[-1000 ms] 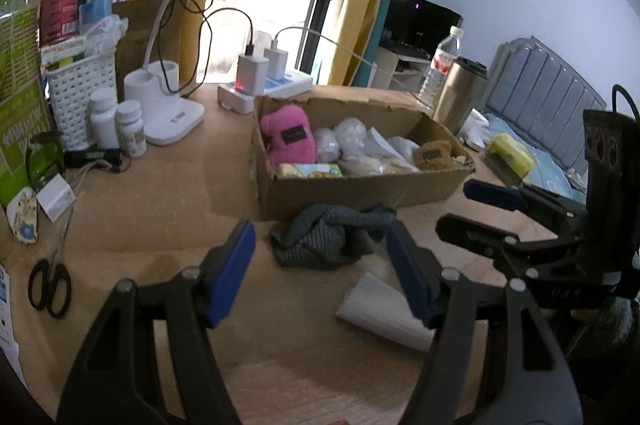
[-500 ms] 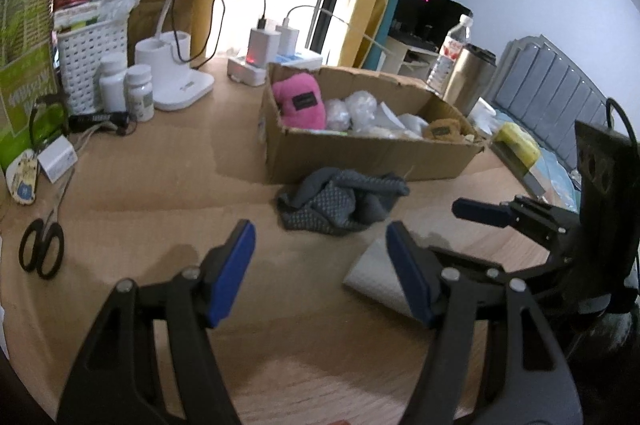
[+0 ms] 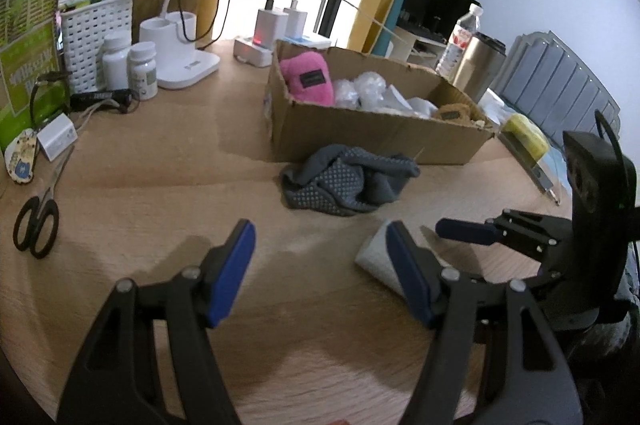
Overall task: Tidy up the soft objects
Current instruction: 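Grasp the grey dotted glove with the left tool while the right tool grasps the white waffle strip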
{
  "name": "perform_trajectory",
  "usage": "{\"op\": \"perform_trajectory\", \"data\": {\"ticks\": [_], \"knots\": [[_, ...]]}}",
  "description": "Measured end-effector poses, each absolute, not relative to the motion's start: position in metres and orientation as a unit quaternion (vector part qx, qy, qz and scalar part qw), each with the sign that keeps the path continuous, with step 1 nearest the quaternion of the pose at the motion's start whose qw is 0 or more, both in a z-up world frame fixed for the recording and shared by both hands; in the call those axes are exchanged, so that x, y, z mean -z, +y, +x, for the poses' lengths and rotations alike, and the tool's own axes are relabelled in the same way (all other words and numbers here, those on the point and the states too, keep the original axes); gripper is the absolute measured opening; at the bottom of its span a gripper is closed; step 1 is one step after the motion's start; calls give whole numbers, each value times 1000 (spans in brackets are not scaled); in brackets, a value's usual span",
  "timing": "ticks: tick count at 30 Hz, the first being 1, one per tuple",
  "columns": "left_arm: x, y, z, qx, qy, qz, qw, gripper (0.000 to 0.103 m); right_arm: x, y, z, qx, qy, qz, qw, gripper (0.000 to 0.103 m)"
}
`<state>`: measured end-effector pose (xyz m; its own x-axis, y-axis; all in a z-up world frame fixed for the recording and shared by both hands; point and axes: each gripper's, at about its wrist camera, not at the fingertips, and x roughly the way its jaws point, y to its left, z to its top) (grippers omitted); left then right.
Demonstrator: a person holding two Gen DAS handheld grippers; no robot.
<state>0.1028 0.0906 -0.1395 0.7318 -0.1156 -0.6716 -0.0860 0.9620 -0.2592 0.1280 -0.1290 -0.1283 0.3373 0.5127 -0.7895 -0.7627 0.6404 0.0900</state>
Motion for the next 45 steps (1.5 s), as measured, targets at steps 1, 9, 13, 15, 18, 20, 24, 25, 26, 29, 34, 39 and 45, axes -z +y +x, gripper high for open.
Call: {"op": "perform_trajectory", "data": {"ticks": [1,9,13,15,18,20,24,25,26,29,34,39,45], "knots": [[140,90,103,8,367,-137,920,69,128,-130,127,-399,417,-149,803,57],[139,89,106,1,371,-136,919,69,123,-131,121,-418,407,-143,800,54],[140,91,107,-5,374,-137,917,69,128,-126,117,-425,408,-162,792,54],[141,92,107,-7,376,-139,916,69,130,-123,113,-424,401,-175,793,54],[141,91,108,-9,378,-138,916,69,131,-123,113,-423,399,-180,793,48],[141,89,109,-8,379,-135,915,69,131,-127,116,-421,398,-177,796,30],[140,84,113,-5,382,-131,915,69,130,-138,124,-411,401,-165,802,17],[140,83,114,-4,383,-129,915,69,130,-142,127,-408,401,-162,804,17],[140,81,116,-3,384,-128,914,69,130,-144,129,-406,402,-160,805,17],[139,76,122,-1,387,-124,914,69,128,-155,135,-399,402,-153,810,17],[139,64,136,4,395,-115,911,70,128,-173,148,-386,404,-139,818,17],[140,54,153,3,403,-106,909,69,125,-192,163,-375,405,-120,825,17],[144,48,177,-9,418,-92,904,69,126,-211,180,-366,407,-102,830,17]]}}
